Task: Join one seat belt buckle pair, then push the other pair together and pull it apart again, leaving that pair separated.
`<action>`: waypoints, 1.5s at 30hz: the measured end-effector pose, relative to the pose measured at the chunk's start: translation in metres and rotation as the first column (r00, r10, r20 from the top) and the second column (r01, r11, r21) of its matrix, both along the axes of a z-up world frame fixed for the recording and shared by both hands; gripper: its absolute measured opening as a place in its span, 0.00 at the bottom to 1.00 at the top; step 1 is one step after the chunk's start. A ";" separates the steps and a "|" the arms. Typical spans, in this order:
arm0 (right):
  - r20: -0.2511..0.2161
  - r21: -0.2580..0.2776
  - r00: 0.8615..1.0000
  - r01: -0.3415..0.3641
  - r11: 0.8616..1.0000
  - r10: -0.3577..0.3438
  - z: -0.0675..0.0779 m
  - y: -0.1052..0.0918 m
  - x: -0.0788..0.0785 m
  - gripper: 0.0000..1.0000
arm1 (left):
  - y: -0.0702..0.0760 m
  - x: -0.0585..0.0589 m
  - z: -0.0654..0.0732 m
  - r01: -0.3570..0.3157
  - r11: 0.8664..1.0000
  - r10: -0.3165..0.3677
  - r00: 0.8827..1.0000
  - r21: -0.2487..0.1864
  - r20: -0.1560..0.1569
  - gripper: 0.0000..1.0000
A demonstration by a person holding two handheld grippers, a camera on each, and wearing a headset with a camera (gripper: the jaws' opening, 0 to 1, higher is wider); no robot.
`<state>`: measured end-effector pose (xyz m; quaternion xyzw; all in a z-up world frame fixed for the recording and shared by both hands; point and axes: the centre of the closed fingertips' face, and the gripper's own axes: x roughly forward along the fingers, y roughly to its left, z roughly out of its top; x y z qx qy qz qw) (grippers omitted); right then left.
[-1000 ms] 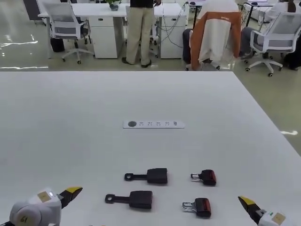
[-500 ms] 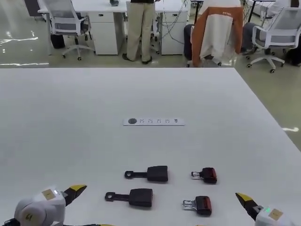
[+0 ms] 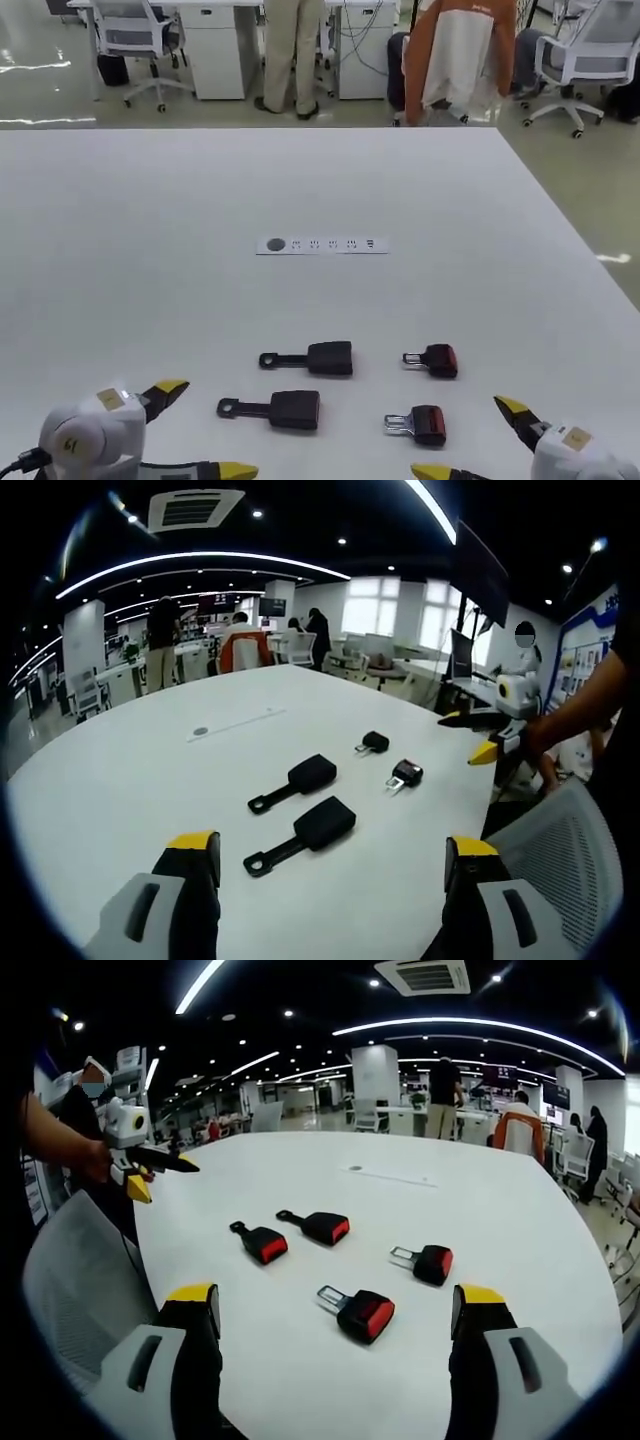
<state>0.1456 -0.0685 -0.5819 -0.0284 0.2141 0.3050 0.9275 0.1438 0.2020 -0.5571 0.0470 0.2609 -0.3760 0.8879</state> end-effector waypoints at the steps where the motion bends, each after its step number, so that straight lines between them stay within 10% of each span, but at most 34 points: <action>1: -0.002 -0.002 1.000 -0.001 1.000 0.001 -0.001 0.000 0.001 0.96 | 0.000 0.001 -0.001 0.001 1.000 -0.001 1.000 0.000 -0.001 0.95; 45: -0.112 -0.021 0.993 -0.040 0.999 0.037 -0.049 0.006 0.049 0.92 | -0.027 0.052 -0.057 0.095 0.995 -0.093 0.990 0.021 -0.106 0.90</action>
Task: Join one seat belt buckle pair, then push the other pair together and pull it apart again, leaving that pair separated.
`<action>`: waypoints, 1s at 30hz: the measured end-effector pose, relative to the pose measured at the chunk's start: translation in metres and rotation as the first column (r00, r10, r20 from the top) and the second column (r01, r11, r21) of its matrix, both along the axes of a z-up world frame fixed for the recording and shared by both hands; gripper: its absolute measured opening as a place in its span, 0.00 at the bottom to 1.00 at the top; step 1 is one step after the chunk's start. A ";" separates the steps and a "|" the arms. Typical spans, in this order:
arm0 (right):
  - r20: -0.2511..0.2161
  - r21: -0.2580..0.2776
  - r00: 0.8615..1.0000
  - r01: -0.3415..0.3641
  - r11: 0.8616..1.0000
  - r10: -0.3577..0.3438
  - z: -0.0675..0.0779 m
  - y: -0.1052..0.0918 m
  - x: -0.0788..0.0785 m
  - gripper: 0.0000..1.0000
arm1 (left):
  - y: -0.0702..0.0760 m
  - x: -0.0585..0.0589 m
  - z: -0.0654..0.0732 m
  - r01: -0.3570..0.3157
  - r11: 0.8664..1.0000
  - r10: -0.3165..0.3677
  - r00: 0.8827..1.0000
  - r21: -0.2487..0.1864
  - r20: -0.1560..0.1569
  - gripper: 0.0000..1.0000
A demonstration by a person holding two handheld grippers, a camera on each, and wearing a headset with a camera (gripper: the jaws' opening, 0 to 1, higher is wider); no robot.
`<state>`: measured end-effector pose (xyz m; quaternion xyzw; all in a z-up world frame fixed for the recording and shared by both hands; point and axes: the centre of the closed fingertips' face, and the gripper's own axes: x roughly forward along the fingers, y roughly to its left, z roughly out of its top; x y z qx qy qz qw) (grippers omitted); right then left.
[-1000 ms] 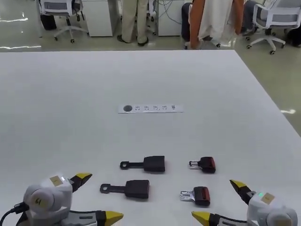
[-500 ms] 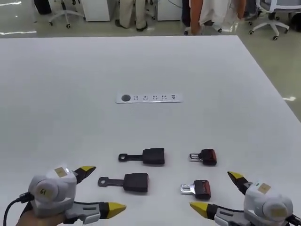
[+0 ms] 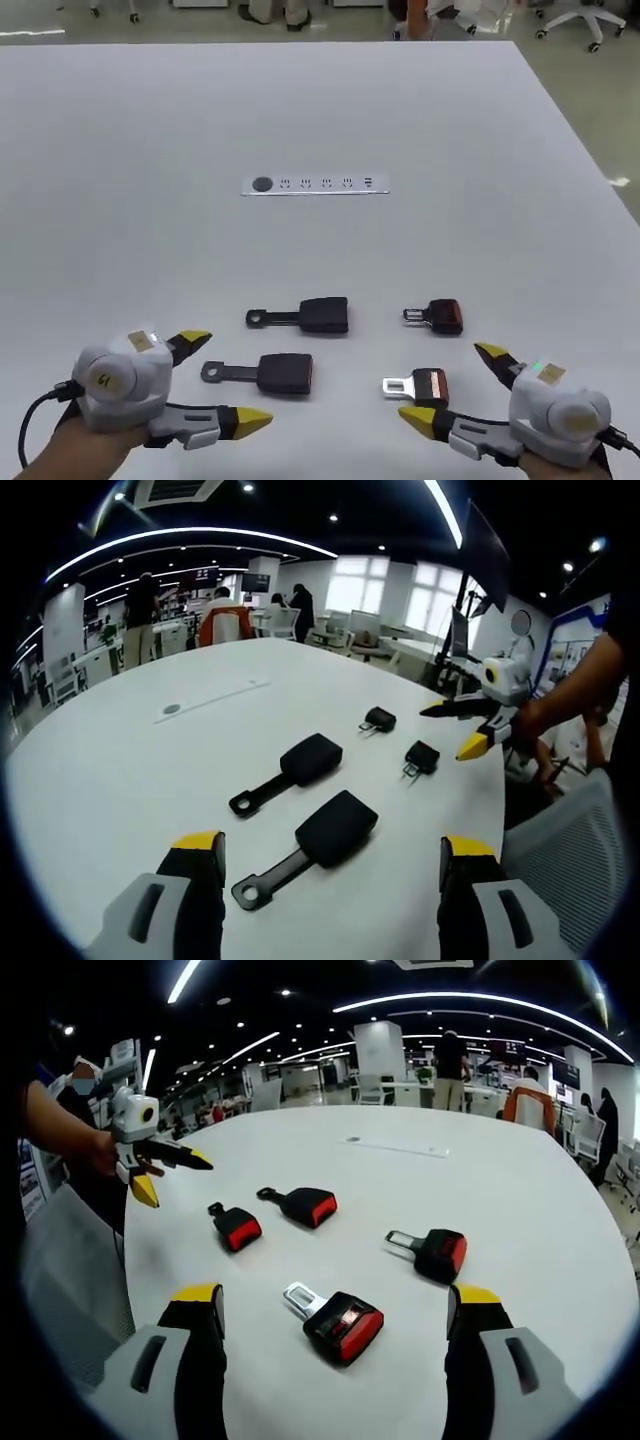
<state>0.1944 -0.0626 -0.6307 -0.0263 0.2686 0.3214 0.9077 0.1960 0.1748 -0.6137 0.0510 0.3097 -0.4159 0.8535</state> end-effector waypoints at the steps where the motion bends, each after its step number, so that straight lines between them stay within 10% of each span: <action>1: -0.005 -0.001 1.000 -0.003 1.000 0.003 -0.001 0.001 0.000 0.92 | 0.001 0.001 -0.003 0.002 1.000 -0.002 1.000 0.000 -0.002 0.90; 12: -0.048 -0.006 0.997 -0.067 0.998 0.067 -0.018 0.005 0.003 0.90 | -0.016 0.006 -0.013 0.073 0.997 -0.072 0.997 0.022 -0.020 0.86; 30: -0.114 -0.001 0.966 -0.234 0.972 0.232 -0.035 0.010 0.005 0.83 | -0.038 0.007 -0.036 0.293 0.952 -0.289 0.956 0.087 -0.051 0.75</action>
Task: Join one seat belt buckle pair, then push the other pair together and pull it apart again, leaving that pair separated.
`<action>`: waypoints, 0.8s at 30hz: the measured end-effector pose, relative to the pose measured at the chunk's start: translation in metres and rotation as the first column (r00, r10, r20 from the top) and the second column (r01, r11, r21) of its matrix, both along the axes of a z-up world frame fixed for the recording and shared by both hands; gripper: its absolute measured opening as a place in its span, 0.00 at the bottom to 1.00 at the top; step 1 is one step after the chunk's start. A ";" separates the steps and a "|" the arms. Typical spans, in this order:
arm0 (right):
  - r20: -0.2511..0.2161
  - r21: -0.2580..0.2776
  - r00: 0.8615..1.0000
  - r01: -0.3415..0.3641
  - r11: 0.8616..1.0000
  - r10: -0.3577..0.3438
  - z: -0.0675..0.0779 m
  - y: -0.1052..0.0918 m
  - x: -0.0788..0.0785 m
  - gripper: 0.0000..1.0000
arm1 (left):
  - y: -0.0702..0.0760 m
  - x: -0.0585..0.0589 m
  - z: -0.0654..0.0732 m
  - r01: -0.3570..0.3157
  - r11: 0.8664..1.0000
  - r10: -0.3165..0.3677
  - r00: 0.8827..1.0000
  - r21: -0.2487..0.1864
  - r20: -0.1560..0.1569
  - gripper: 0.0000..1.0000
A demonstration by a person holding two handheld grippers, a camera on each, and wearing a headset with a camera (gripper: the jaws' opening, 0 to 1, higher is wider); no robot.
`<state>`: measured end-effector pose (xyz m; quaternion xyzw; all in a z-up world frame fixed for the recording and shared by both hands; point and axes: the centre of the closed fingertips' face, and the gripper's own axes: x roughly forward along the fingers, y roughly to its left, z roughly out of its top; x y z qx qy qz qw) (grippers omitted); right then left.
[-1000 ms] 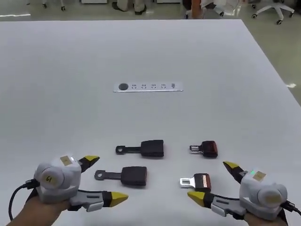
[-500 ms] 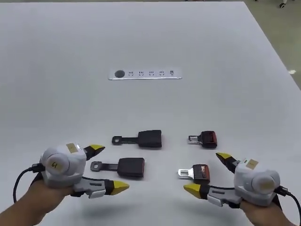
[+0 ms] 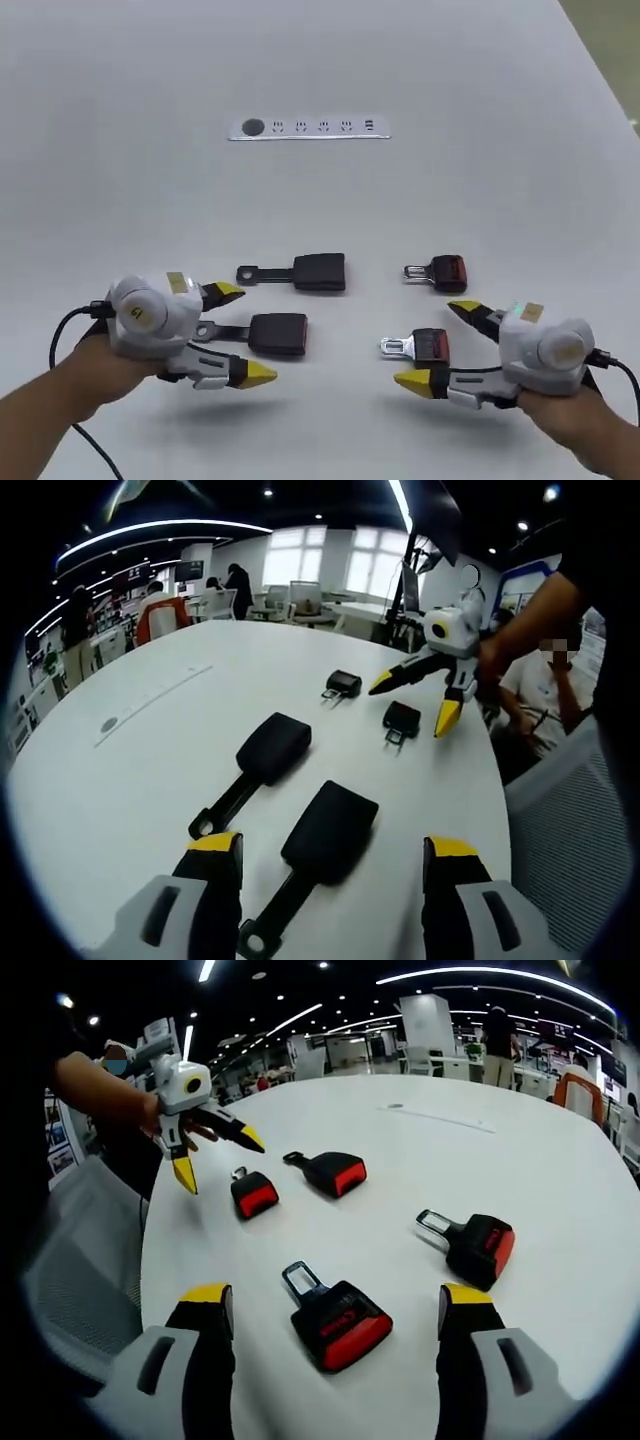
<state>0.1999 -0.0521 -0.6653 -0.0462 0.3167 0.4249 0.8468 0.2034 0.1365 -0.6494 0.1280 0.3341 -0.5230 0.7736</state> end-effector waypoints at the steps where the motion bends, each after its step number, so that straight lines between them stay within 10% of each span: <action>1: -0.002 -0.001 1.000 -0.011 1.000 0.011 0.000 -0.001 0.000 0.83 | 0.000 0.000 -0.001 0.007 1.000 -0.007 1.000 0.001 0.000 0.74; 14: -0.027 -0.055 0.982 -0.190 0.980 0.189 -0.009 -0.003 -0.001 0.73 | -0.015 0.001 -0.008 0.159 0.985 -0.158 0.987 0.064 -0.020 0.69; 24: -0.053 -0.089 0.944 -0.330 0.940 0.327 -0.014 -0.003 -0.012 0.63 | -0.013 -0.001 -0.024 0.233 0.968 -0.230 0.972 0.097 -0.042 0.62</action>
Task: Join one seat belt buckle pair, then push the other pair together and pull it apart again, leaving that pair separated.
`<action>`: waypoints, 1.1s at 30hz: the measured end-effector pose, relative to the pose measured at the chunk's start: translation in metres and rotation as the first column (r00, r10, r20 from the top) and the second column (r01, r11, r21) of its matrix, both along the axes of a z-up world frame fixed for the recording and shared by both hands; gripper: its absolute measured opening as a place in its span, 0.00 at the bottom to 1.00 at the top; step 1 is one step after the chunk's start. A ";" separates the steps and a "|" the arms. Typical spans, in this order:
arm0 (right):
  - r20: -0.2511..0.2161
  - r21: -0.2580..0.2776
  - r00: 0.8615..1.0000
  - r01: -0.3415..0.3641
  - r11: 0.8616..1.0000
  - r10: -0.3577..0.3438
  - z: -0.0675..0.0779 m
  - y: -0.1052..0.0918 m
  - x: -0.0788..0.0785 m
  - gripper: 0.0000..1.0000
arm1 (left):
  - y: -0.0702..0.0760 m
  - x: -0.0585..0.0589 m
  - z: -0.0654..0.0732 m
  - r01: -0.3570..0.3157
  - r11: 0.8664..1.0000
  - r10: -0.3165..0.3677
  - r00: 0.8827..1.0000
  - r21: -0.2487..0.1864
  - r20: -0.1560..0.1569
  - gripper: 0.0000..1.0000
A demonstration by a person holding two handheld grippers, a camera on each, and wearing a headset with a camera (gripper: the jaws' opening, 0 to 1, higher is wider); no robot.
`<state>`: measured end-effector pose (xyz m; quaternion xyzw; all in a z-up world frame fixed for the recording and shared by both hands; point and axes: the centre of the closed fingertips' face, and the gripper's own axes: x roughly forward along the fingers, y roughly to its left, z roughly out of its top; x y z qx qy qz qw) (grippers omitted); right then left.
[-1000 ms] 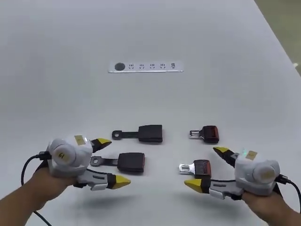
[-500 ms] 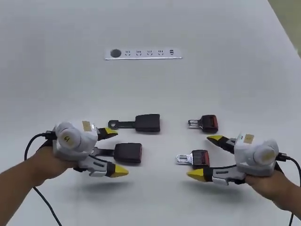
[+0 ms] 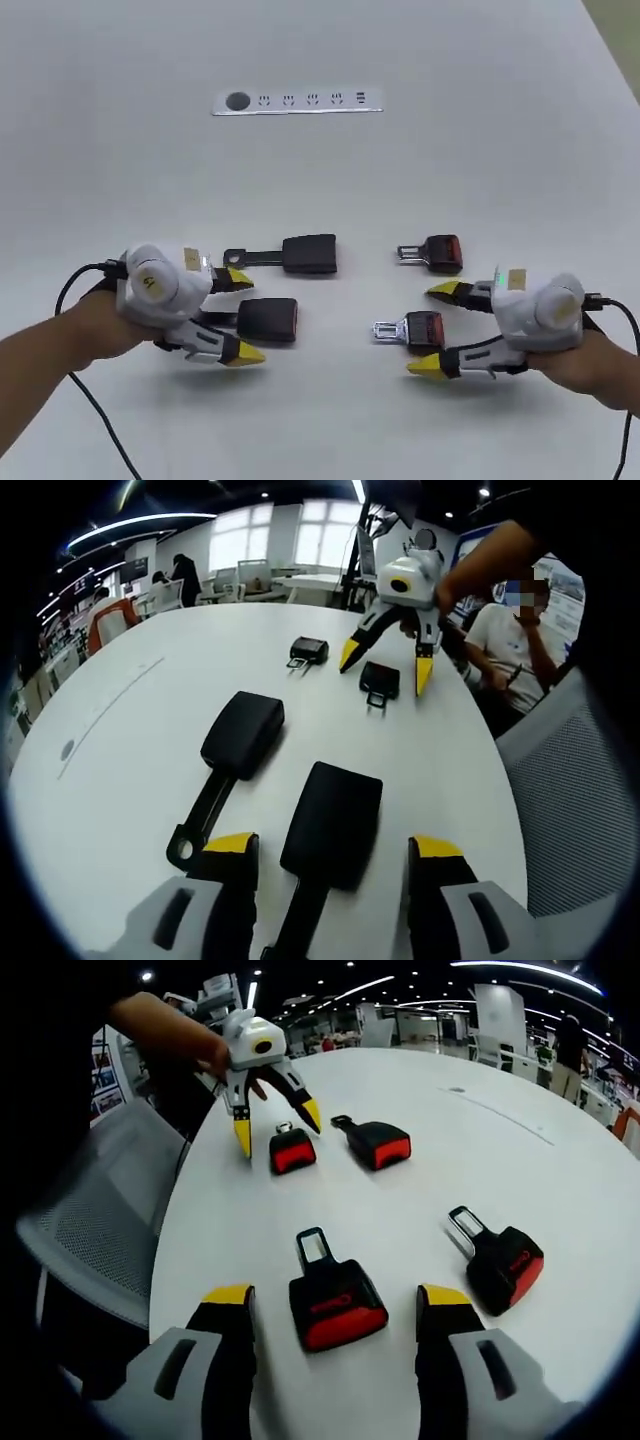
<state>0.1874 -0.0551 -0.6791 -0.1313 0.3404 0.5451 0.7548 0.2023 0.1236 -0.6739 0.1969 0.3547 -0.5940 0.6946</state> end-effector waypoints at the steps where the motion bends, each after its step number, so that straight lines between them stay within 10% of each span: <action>1: 0.001 -0.004 1.000 -0.005 1.000 0.005 0.000 -0.001 0.000 0.62 | 0.000 0.000 0.000 0.010 1.000 -0.010 1.000 0.007 0.001 0.61; 13: 0.020 -0.061 0.995 -0.101 0.993 0.103 0.000 -0.003 -0.004 0.46 | 0.004 0.001 -0.012 0.063 0.998 -0.063 0.997 0.019 0.035 0.45; 19: 0.044 -0.097 0.990 -0.129 0.987 0.133 -0.003 -0.005 -0.004 0.35 | 0.007 0.007 -0.016 0.094 0.993 -0.101 0.989 0.065 0.110 0.35; 33: 0.021 -0.132 0.987 -0.155 0.979 0.159 -0.007 -0.008 -0.002 0.34 | 0.008 0.003 -0.020 0.170 0.980 -0.182 0.977 0.106 0.113 0.34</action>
